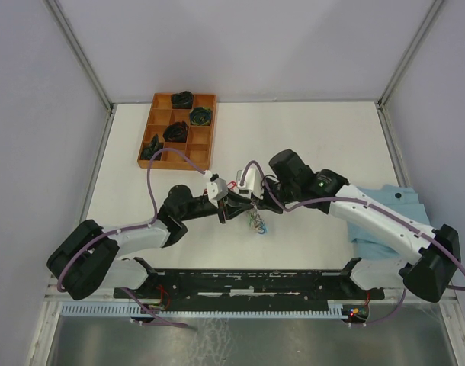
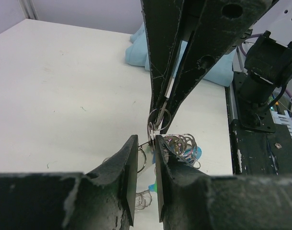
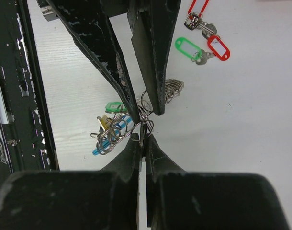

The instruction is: Put the keys on the keyring

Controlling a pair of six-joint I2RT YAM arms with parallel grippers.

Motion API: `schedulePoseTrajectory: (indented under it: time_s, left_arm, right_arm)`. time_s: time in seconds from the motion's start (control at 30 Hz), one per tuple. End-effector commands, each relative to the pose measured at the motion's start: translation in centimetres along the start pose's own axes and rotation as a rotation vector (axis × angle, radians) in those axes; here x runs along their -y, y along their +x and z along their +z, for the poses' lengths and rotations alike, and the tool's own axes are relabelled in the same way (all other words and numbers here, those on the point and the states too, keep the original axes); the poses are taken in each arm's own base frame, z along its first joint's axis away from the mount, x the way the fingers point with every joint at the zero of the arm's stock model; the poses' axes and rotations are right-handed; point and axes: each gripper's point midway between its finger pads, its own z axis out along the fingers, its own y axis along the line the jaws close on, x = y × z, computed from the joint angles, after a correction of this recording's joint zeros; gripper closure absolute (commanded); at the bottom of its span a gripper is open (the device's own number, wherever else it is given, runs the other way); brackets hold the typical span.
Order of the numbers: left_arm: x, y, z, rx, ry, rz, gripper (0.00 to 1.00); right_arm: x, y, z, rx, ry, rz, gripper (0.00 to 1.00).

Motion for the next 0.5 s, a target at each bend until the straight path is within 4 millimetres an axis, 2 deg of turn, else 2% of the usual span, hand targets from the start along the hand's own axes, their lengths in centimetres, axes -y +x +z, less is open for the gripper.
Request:
schedulePoseTrajectory:
  time_s: [0.0, 0.07, 0.17, 0.47]
  left_arm:
    - [-0.4, -1.4, 0.5, 0.023, -0.012, 0.041, 0.74]
    - [-0.4, -1.7, 0.6, 0.028, -0.007, 0.048, 0.79]
    - [-0.4, -2.0, 0.6, 0.036, -0.006, 0.060, 0.96]
    - [-0.3, -1.9, -0.3, 0.044, -0.039, 0.076, 0.97]
  right_arm:
    - [0.6, -3.9, -1.1, 0.104, 0.015, -0.044, 0.99]
    - [0.5, -3.8, -1.0, 0.098, 0.009, -0.043, 0.99]
    - [0.5, -3.3, -0.8, 0.066, 0.007, -0.034, 0.99]
    - [1.9, -0.1, -2.2, -0.085, 0.103, 0.011, 0.99]
